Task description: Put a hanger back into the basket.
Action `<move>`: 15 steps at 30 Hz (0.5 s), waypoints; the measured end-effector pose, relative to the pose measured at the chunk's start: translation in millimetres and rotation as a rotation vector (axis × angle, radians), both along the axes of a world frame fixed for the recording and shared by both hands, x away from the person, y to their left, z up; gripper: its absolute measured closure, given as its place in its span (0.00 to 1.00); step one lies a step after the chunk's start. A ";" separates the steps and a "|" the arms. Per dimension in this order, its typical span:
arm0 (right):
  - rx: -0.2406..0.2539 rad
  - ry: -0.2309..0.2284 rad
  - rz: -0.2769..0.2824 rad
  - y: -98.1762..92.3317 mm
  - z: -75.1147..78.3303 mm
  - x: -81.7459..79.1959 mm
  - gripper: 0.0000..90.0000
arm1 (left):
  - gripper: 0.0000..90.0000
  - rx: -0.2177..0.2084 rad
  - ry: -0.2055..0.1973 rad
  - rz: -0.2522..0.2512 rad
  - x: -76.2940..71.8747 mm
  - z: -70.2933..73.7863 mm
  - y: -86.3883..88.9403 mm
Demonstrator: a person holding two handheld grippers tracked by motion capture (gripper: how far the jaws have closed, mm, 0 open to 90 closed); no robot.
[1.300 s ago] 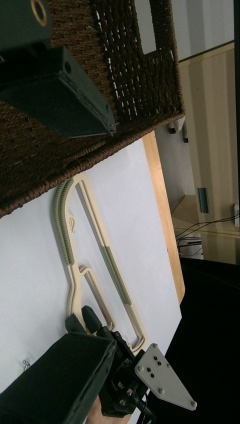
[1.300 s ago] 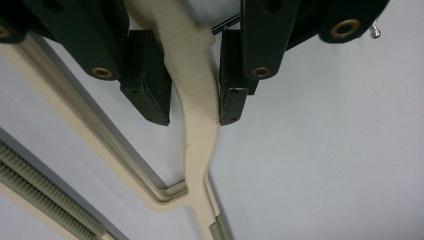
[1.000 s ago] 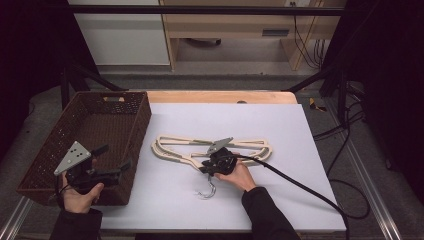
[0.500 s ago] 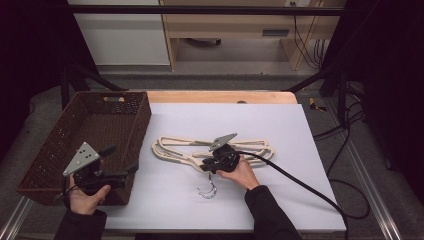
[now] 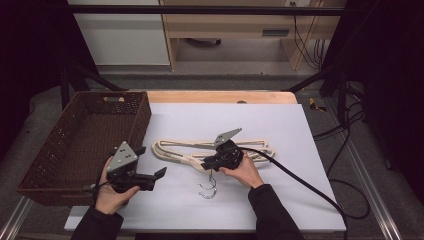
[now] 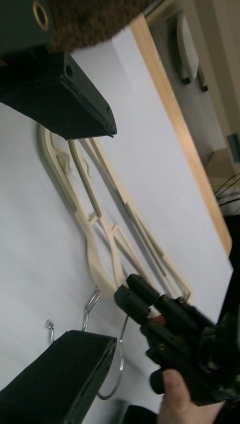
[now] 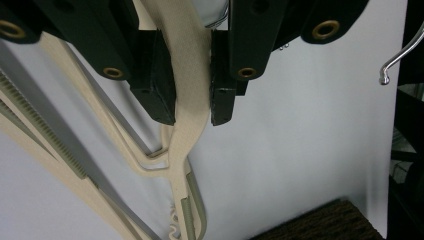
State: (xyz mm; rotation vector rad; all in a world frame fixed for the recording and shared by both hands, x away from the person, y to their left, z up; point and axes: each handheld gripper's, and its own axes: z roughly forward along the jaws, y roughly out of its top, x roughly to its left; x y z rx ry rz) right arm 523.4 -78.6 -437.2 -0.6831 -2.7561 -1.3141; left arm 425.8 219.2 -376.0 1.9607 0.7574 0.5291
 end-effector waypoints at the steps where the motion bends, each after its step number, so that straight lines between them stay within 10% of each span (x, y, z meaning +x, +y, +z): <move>1: 0.001 0.002 0.006 -0.6 0.6 0.0 0.81 | 0.06 0.011 0.010 -0.014 2.3 -1.8 -5.4; 15: 0.019 0.008 0.029 -4.9 8.0 -1.3 0.81 | 0.06 0.195 0.084 -0.113 24.6 -23.2 -56.2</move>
